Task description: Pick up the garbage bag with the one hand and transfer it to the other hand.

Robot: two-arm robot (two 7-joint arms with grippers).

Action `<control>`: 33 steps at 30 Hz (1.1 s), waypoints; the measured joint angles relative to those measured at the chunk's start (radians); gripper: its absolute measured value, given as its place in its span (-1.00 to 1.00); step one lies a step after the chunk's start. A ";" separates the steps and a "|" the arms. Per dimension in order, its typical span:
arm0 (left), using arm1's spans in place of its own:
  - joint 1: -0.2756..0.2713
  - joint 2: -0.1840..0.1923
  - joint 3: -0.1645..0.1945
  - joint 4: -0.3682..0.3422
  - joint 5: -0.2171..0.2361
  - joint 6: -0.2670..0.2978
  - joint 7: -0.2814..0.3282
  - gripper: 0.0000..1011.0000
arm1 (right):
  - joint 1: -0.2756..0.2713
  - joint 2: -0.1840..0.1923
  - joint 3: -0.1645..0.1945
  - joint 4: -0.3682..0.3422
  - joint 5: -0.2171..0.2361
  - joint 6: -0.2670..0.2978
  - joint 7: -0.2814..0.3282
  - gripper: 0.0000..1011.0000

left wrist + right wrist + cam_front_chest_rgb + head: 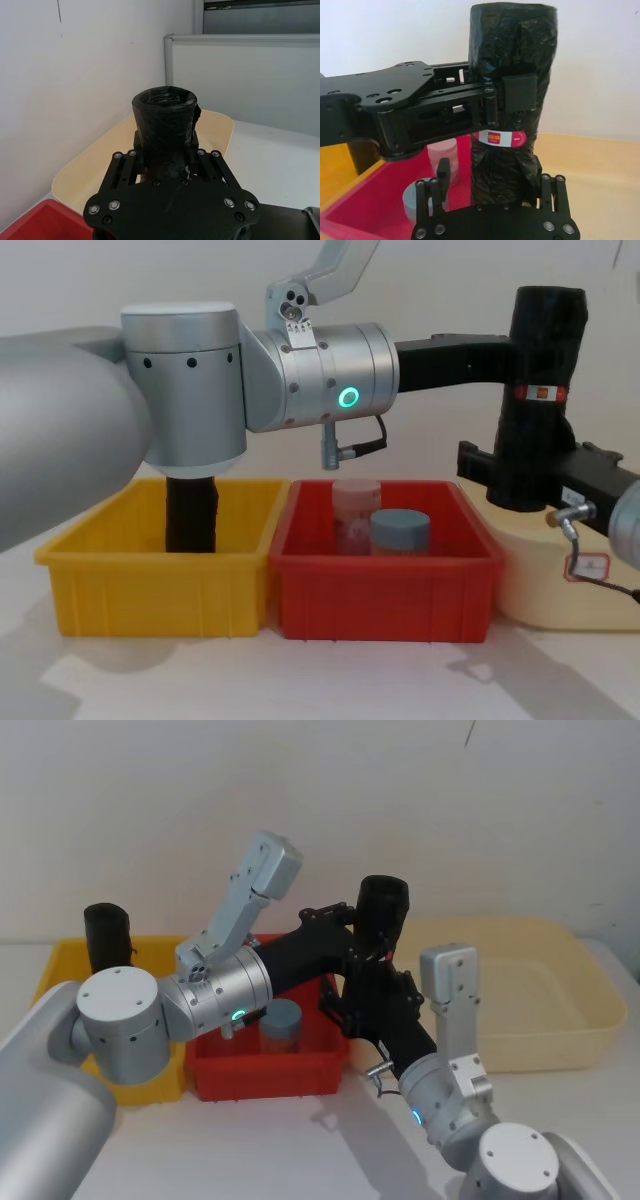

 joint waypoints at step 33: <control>0.000 0.000 0.000 0.000 0.000 0.000 0.000 0.89 | 0.034 -0.041 0.022 0.042 -0.047 0.008 -0.022 0.00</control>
